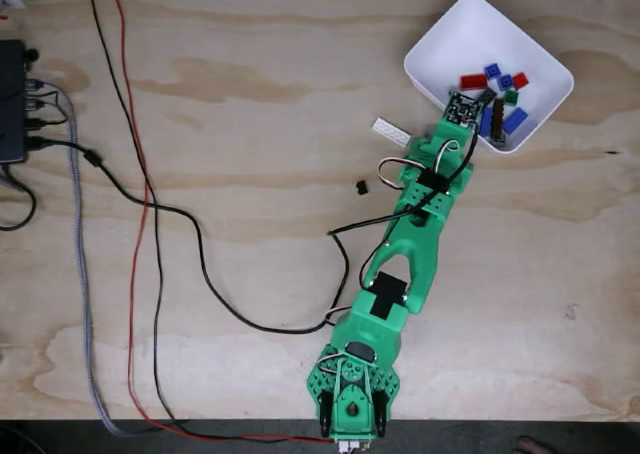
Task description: Put all lego bricks in the bin.
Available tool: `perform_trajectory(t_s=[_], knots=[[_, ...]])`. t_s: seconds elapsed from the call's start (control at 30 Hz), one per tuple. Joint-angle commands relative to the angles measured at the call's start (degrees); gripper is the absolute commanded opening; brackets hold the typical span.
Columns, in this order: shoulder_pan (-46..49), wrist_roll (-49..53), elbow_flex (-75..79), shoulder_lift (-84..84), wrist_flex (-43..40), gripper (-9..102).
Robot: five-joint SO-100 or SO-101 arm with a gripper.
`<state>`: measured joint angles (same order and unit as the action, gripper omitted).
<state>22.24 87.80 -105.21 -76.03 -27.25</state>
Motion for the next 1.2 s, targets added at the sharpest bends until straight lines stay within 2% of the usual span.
perform_trajectory(t_s=[0.0,0.07,0.1,0.2,0.43,0.53,0.57,0.67,0.9,1.17], knots=[[0.09,-0.53,-0.53,-7.12,3.60,16],[-0.09,-0.88,-0.53,-6.77,3.96,13],[-0.18,-1.23,-0.53,-6.42,4.39,7],[-0.70,-1.49,-0.53,-6.06,4.31,0],[-2.64,-3.08,-0.26,-8.79,4.31,0],[-3.87,-3.78,-0.44,-12.39,1.76,0],[-3.87,-3.60,-0.44,-13.18,1.32,2],[-2.81,-3.96,-0.18,-12.57,4.31,18],[0.26,-4.57,4.13,-3.34,2.37,21],[2.37,-4.92,2.99,0.26,10.02,21]])
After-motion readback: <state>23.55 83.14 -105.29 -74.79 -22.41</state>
